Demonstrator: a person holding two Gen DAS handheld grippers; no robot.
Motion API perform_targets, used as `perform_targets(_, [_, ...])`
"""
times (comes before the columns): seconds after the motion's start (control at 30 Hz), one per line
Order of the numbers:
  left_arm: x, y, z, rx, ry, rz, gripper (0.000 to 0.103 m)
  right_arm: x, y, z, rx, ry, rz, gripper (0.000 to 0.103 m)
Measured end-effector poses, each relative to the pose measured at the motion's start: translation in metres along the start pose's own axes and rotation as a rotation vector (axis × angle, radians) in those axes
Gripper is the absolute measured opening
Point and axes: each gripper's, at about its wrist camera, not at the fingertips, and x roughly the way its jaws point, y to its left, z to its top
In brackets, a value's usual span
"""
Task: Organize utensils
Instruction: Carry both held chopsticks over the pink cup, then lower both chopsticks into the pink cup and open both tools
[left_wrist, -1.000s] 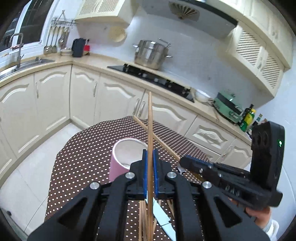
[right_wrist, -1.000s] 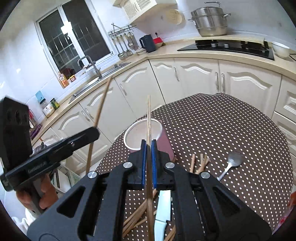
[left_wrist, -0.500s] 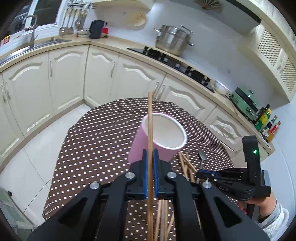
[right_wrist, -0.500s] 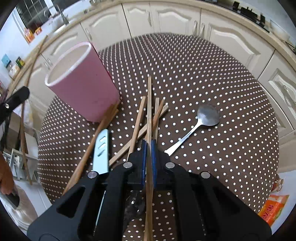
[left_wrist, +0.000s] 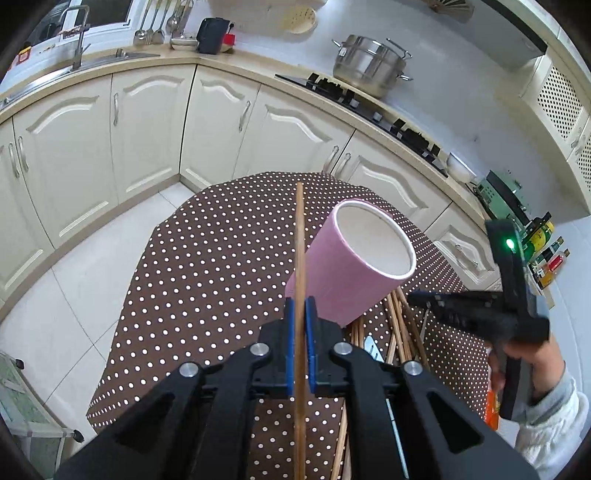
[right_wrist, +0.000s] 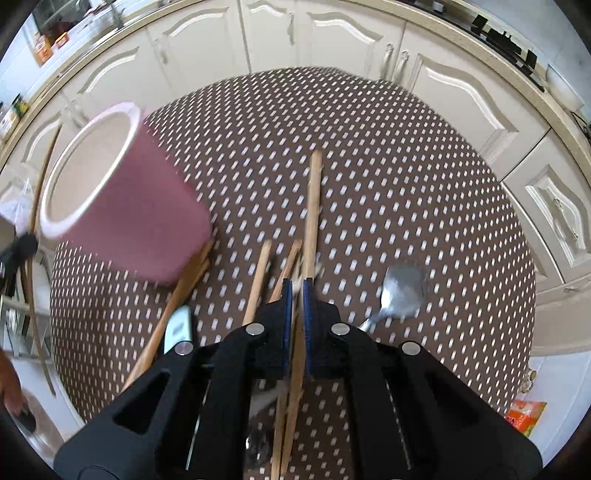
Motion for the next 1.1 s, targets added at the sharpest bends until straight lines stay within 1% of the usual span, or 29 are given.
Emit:
perform_targets(0.1, [0.006,0.001,0.006,-0.014,0.000,0.008,0.005,0.012,-0.007,0.015,0.044,0.005,-0.003,0.007])
perform_targets(0.2, [0.009,0.002,0.012,-0.023,-0.003,0.013,0.005,0.025,-0.013,0.036,0.058,0.012,0.000,0.008])
perform_targets(0.27, [0.012,0.002,0.015,-0.019,-0.006,0.024,0.005,0.037,-0.015,0.051,0.055,0.005,-0.023,0.010])
perform_targets(0.37, [0.017,0.001,0.018,-0.019,-0.002,0.031,0.005,0.045,-0.017,0.063,0.056,0.014,-0.022,0.015])
perform_targets(0.4, [0.018,0.001,0.019,-0.019,0.000,0.031,0.005,0.043,-0.014,0.059,0.054,0.015,-0.026,0.020])
perform_targets(0.43, [0.019,0.001,0.020,-0.020,0.000,0.032,0.005,0.046,-0.015,0.064,0.053,0.019,-0.028,0.025])
perform_targets(0.47, [0.020,0.002,0.020,-0.020,0.002,0.033,0.005,0.049,-0.016,0.066,0.052,0.021,-0.016,0.025])
perform_targets(0.57, [0.022,0.002,0.021,-0.023,0.005,0.035,0.005,0.048,-0.014,0.062,0.047,0.020,-0.013,0.025])
perform_targets(0.6, [0.022,0.001,0.021,-0.024,0.004,0.034,0.005,0.049,-0.013,0.062,0.043,0.024,-0.003,0.016])
perform_targets(0.63, [0.021,0.001,0.022,-0.024,0.002,0.031,0.005,0.044,-0.008,0.054,0.042,0.019,0.000,0.008])
perform_targets(0.77, [0.009,-0.003,0.025,-0.016,-0.039,0.004,0.005,0.023,-0.006,0.054,0.039,-0.068,-0.006,0.007])
perform_targets(0.87, [-0.009,-0.010,0.029,0.004,-0.106,-0.032,0.005,-0.011,-0.004,0.053,0.031,-0.169,-0.008,0.007])
perform_targets(0.9, [-0.015,-0.013,0.031,0.012,-0.136,-0.048,0.005,-0.029,-0.002,0.052,0.026,-0.220,-0.006,0.007])
perform_targets(1.0, [-0.029,-0.023,0.034,0.037,-0.207,-0.094,0.005,-0.068,0.002,0.048,0.018,-0.327,0.017,0.007])
perform_targets(1.1, [-0.041,-0.037,0.038,0.070,-0.316,-0.158,0.005,-0.120,0.013,0.044,-0.005,-0.476,0.040,0.007])
